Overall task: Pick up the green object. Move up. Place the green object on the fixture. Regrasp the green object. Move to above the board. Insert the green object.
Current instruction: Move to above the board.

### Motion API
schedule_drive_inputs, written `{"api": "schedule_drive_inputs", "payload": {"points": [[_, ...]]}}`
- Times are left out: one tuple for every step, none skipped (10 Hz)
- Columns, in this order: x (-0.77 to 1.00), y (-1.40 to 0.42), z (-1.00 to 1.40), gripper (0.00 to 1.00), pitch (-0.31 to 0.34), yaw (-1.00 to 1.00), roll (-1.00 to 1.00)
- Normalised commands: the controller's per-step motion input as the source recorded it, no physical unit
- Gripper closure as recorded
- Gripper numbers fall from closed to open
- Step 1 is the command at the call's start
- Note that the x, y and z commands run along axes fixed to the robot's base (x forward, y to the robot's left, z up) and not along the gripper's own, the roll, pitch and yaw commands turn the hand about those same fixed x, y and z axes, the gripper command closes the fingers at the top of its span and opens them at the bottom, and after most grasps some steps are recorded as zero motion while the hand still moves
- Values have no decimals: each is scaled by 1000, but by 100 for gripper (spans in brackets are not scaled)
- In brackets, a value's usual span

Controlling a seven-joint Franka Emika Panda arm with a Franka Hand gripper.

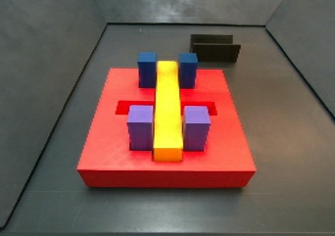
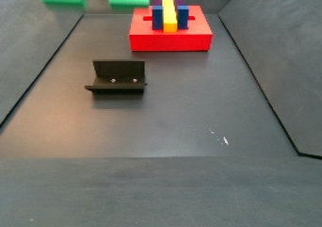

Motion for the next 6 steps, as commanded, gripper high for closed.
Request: {"api": "schedule_drive_inputs", "payload": {"points": [[23, -18, 555, 100, 69, -19, -5], [31, -14, 322, 100, 86, -12, 3], [-958, -1400, 267, 100, 119, -96, -1000], [-998, -1400, 260, 100, 101, -86, -1000], [-1046, -1400, 258, 100, 90, -76, -1000], [-1071, -1400, 238, 100, 93, -63, -1000]]}}
